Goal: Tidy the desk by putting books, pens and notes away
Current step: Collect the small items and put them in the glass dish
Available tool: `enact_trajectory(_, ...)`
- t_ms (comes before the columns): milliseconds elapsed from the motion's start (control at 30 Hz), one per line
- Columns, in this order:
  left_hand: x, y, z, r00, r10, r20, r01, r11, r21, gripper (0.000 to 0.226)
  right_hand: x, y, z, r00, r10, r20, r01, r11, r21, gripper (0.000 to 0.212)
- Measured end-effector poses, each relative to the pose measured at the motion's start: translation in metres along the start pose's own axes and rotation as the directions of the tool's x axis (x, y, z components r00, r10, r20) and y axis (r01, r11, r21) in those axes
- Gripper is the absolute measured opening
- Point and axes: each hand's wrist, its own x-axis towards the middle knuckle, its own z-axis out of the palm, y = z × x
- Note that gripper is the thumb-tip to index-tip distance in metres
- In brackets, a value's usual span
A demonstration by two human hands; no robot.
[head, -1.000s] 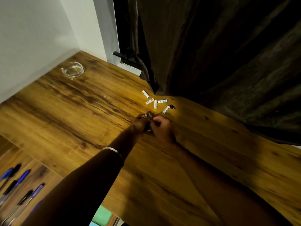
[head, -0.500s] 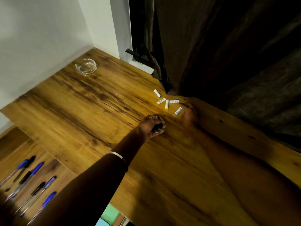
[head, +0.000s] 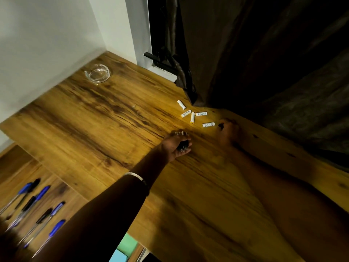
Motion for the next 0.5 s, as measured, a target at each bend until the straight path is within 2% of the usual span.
enact_trajectory(33, -0.001, -0.002, 0.002, 1.0, 0.001, -0.01, -0.001, 1.0, 0.002, 0.038, -0.002, 0.001, -0.006, 0.998, 0.024, 0.052, -0.025, 1.0, 0.018, 0.032)
enact_trajectory(133, -0.003, -0.001, 0.004, 0.999, 0.005, -0.033, -0.006, 1.0, -0.015, 0.026, -0.015, -0.002, -0.008, 0.999, 0.044, 0.023, -0.046, 0.99, 0.133, 0.028)
enact_trajectory(233, -0.005, -0.002, 0.011, 1.0, 0.007, -0.028, -0.007, 1.0, -0.01, 0.006, -0.046, -0.019, -0.004, 0.993, -0.021, 0.117, -0.005, 0.976, 0.22, 0.025)
enact_trajectory(333, -0.009, -0.005, 0.013, 0.999, 0.039, -0.001, -0.039, 0.999, -0.034, 0.011, -0.073, -0.038, -0.001, 0.98, -0.115, 0.161, 0.06, 0.948, 0.314, 0.024)
enact_trajectory(500, -0.022, -0.012, 0.006, 0.999, 0.042, -0.001, -0.042, 0.99, -0.133, 0.024, -0.096, -0.051, 0.001, 0.961, -0.163, 0.223, 0.102, 0.96, 0.26, 0.028)
